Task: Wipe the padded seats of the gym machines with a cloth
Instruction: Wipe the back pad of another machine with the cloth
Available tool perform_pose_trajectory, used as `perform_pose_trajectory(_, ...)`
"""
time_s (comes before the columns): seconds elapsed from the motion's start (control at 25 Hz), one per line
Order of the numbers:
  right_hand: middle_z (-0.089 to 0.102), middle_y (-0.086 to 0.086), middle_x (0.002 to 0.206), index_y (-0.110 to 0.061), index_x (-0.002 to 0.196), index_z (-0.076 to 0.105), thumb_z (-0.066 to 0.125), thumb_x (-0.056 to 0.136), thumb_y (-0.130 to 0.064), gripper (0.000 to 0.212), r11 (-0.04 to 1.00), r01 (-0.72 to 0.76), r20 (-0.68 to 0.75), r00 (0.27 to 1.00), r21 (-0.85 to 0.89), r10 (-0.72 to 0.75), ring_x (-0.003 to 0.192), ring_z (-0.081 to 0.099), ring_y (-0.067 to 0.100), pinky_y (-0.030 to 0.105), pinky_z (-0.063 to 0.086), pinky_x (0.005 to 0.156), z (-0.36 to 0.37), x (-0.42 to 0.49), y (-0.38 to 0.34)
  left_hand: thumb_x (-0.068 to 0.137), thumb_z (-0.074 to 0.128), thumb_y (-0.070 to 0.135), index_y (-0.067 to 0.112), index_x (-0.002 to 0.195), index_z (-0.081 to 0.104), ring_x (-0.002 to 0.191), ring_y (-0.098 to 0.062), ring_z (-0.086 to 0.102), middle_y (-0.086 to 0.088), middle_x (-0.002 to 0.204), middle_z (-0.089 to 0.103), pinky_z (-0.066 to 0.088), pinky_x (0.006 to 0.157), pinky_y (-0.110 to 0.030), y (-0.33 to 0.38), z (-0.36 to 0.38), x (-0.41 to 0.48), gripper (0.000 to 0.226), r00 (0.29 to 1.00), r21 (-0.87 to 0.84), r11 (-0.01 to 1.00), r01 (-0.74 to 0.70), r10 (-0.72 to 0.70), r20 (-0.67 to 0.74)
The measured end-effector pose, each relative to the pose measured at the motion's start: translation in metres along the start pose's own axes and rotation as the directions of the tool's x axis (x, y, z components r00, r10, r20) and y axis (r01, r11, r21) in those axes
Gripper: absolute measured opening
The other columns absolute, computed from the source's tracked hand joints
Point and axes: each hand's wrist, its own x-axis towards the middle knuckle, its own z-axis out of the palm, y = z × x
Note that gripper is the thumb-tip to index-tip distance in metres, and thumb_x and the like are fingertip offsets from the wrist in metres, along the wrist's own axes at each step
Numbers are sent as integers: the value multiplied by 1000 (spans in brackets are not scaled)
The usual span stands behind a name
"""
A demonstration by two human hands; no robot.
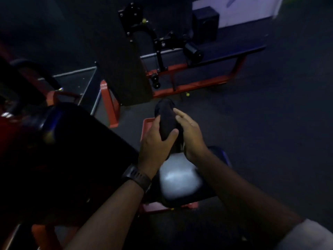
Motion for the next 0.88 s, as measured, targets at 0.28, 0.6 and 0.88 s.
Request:
perform_pose_trajectory(0.28, 54, -5, 138, -31, 136, 53, 69, 95, -28, 44, 934, 255, -255, 913, -250, -317, 127, 54, 10, 37, 50, 106, -161, 25, -127, 94, 70, 35, 19, 119, 66, 90, -8, 66, 8, 98, 69, 51, 73, -16, 146, 139, 88, 30, 991, -299, 953, -42, 78, 109)
perform_pose_trajectory(0.6, 68, 4, 125, -18, 142, 46, 80, 75, -61, 86, 979, 106, -441, 880, -177, -175, 102, 72, 18, 29, 61, 72, -348, 33, -291, 99, 58, 16, 21, 128, 57, 102, -15, 68, 0, 115, 68, 59, 81, -30, 349, 310, 125, 29, 904, -687, 727, 16, 282, 320)
perform_pose_trajectory(0.88, 75, 7, 102, -13, 108, 66, 77, 88, -36, 33, 880, 320, -662, 580, -351, -475, 90, 74, 19, 38, 63, 75, -470, 88, -386, 97, 62, 31, 20, 126, 59, 103, -20, 70, -4, 116, 69, 56, 73, -28, 471, 450, 213, 31, 788, -776, 626, 74, 440, 431)
